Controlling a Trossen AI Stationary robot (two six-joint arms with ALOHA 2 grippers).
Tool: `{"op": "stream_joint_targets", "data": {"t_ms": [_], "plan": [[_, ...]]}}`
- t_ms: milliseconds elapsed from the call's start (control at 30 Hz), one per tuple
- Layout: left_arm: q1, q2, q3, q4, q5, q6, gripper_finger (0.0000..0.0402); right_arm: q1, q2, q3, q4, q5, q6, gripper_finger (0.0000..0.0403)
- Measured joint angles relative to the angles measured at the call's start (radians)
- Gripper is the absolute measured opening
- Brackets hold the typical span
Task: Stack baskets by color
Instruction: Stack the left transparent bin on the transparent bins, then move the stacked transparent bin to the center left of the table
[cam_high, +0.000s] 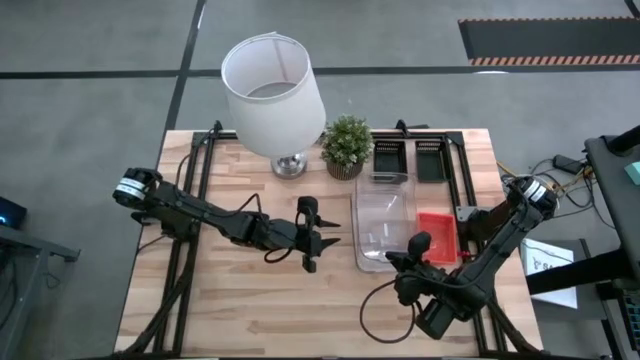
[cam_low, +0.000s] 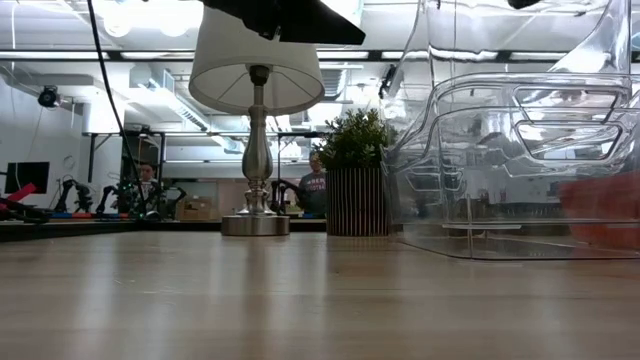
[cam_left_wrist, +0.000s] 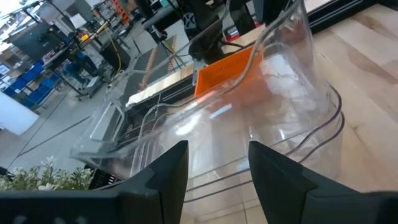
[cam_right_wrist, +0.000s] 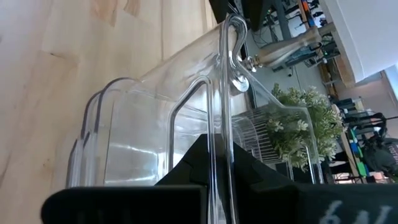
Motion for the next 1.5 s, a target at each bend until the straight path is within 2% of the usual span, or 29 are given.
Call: {"op": "stream_joint_targets", "data": {"t_ms": [167, 567, 833, 1000, 1100, 1267, 1500], "plan": [[0.000, 0.000, 0.000, 0.001, 0.007, 0.000, 0.0152, 0.000, 0.000, -0.010, 0.014, 0.000, -0.001, 0.0019], [0.002, 0.000, 0.000, 0.002, 0.044, -0.014, 0.0152, -0.017, -0.001, -0.013, 0.023, -0.035, 0.036, 0.0112], [0.002, 0.000, 0.000, 0.007, 0.045, -0.051, 0.0152, 0.029, -0.005, 0.000, 0.025, -0.069, 0.103, 0.0106], [0.002, -0.002, 0.000, 0.042, 0.080, -0.100, 0.0152, 0.050, -0.005, -0.022, 0.023, -0.064, 0.224, 0.0099], [0.002, -0.002, 0.000, 0.064, 0.113, -0.127, 0.0152, 0.068, -0.008, -0.025, 0.024, -0.048, 0.275, 0.0111], [0.000, -0.002, 0.000, 0.079, 0.123, -0.181, 0.0152, 0.086, -0.008, -0.027, 0.030, 0.048, 0.295, 0.0146], [-0.018, -0.002, 0.000, 0.145, 0.126, -0.191, 0.0152, 0.088, -0.013, -0.027, 0.056, 0.055, 0.298, 0.0178]]}}
